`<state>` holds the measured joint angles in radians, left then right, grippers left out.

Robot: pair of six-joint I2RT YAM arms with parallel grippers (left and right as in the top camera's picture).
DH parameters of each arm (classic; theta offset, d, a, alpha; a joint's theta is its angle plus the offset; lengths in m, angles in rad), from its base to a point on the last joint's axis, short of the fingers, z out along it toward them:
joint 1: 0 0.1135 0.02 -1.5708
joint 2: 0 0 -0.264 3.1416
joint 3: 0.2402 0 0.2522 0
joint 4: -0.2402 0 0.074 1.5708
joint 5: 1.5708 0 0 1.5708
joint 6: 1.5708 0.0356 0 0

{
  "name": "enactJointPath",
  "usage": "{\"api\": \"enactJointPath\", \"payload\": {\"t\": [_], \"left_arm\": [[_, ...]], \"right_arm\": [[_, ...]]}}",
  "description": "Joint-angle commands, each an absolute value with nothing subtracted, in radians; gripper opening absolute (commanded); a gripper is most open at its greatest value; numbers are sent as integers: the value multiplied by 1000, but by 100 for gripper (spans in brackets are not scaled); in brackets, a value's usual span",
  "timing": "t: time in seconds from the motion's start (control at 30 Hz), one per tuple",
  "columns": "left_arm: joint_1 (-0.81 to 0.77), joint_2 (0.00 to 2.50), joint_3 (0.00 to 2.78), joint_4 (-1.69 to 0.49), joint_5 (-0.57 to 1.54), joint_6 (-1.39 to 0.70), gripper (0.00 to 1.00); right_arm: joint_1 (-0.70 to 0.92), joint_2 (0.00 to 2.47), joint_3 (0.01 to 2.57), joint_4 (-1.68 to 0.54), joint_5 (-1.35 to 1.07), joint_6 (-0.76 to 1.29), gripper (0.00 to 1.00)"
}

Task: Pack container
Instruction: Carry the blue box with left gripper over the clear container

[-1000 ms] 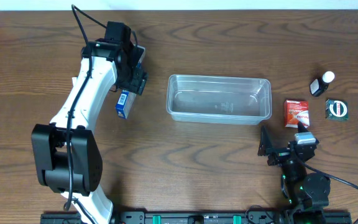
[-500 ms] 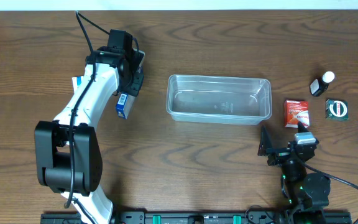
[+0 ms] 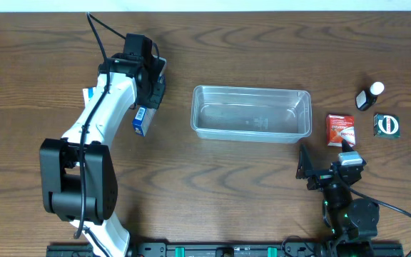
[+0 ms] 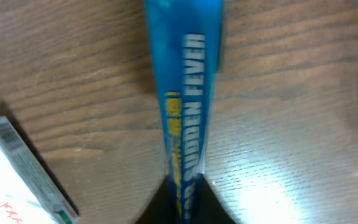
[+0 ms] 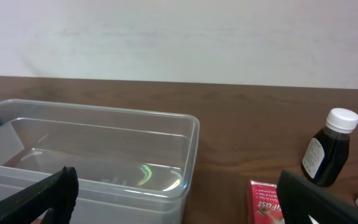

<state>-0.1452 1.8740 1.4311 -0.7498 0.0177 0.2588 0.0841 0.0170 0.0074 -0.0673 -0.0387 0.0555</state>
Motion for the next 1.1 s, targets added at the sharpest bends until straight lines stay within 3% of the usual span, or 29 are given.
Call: {"api": "enactJointPath", "payload": {"t": [0.0, 0.23, 0.43, 0.57, 0.73, 1.07], "left_arm": [[-141, 1868, 1443, -746, 6, 259, 6], [-162, 1727, 1557, -738, 7, 287, 6], [-274, 1525, 1575, -696, 26, 533, 6], [-369, 1456, 1574, -705, 176, 723, 6], [-451, 1480, 1569, -717, 371, 931, 6], [-520, 1687, 1566, -754, 384, 1016, 6]], "right_arm": [[72, 14, 6, -71, -49, 44, 99], [72, 14, 6, -71, -49, 44, 99], [72, 14, 6, -71, -49, 44, 99], [72, 14, 6, -71, -49, 44, 99], [72, 14, 6, -71, -49, 44, 99], [72, 14, 6, -71, -49, 44, 99]]}}
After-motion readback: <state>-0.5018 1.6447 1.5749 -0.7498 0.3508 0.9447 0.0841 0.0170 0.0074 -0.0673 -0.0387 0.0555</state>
